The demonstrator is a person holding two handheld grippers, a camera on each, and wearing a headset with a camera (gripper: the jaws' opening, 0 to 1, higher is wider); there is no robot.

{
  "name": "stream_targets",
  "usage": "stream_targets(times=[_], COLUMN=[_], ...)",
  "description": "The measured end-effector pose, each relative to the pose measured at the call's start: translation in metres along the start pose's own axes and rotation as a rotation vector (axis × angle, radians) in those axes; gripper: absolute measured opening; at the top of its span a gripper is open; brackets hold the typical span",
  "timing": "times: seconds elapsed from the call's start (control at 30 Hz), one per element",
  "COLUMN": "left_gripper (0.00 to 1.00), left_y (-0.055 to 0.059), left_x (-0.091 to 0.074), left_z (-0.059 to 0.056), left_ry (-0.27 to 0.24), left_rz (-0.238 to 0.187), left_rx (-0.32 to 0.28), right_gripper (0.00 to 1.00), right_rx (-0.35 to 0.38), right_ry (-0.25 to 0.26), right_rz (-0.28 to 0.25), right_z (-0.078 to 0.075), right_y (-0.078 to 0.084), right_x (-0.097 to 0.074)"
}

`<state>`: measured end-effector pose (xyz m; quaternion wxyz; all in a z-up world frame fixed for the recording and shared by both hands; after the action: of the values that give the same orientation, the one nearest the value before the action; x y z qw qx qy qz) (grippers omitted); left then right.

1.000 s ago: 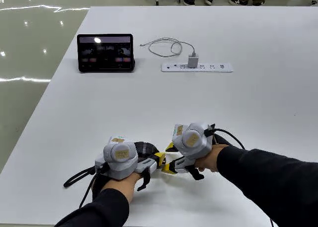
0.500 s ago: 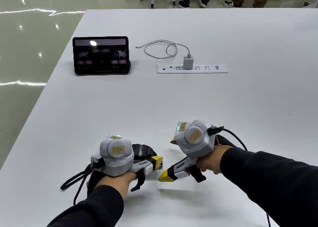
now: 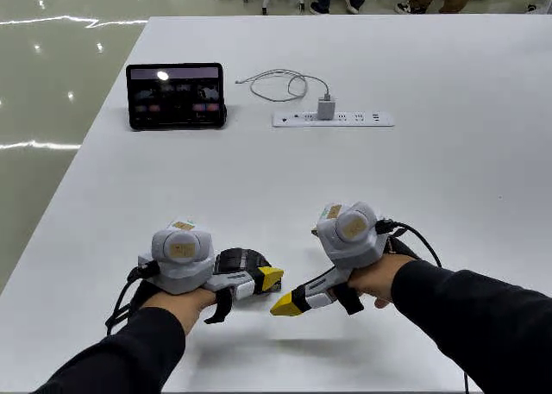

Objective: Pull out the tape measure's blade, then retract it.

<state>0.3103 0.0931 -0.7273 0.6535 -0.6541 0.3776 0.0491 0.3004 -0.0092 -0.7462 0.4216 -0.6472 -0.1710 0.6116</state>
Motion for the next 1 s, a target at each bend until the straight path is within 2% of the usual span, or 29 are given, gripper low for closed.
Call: stream_targets(times=[0.07,0.13,0.17,0.23,0.37,0.5,0.57,0.6,0.63,0.73,0.8,0.9,0.93,1.0], left_gripper=[1.00,1.00,1.00,1.00,1.00,1.00,1.00,1.00,1.00,1.00,1.00,1.00,1.00,1.00], left_y=[0.004,0.004,0.007,0.009,0.008,0.007,0.005,0.009,0.010,0.008,0.010,0.015,0.018,0.020], left_x=[0.000,-0.003,-0.004,-0.006,-0.011,-0.016,-0.020,-0.022,-0.023,-0.028,-0.030,-0.032,-0.033,-0.036], left_z=[0.003,0.005,0.006,0.004,0.006,0.011,0.010,0.010,0.013,0.014,0.019,0.026,0.030,0.035], left_ry=[0.020,0.040,0.056,0.077,0.104,0.103,0.130,0.143,0.134,0.157,0.154,0.154,0.148,0.139], left_rz=[0.020,0.006,0.035,0.043,0.027,0.018,0.003,0.032,0.045,0.021,0.022,0.038,0.052,0.053], left_rx=[0.006,0.034,0.087,0.111,0.139,0.186,0.187,0.174,0.172,0.157,0.157,0.132,0.125,0.123], right_gripper=[1.00,1.00,1.00,1.00,1.00,1.00,1.00,1.00,1.00,1.00,1.00,1.00,1.00,1.00], right_rx=[-0.008,-0.008,-0.002,-0.003,0.012,0.023,0.043,0.052,0.059,0.085,0.102,0.104,0.125,0.134], right_ry=[0.005,0.013,0.016,0.022,0.039,0.069,0.083,0.095,0.101,0.120,0.111,0.135,0.134,0.142], right_rz=[-0.004,-0.011,-0.016,-0.023,-0.047,-0.066,-0.073,-0.080,-0.088,-0.102,-0.115,-0.103,-0.103,-0.090], right_z=[-0.001,-0.002,-0.002,-0.003,-0.006,-0.012,-0.016,-0.019,-0.020,-0.023,-0.022,-0.024,-0.023,-0.023], right_y=[0.001,0.000,0.001,0.001,0.004,0.011,0.016,0.019,0.020,0.029,0.035,0.052,0.059,0.071], right_x=[-0.002,-0.006,-0.008,-0.012,-0.024,-0.037,-0.044,-0.049,-0.052,-0.063,-0.072,-0.083,-0.087,-0.093])
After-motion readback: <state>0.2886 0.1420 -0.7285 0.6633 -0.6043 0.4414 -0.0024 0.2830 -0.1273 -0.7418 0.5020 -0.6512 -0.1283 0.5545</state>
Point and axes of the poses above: the centre of the closed fingertips' face, and the gripper's own axes: x roughly forward along the fingers, z roughly to its left, y roughly out of its underside, the point moved 2 cm from there along -x, roughly backward along the fingers, and after that the axes turned 2 degrees about -z, right-handed, at the moved point
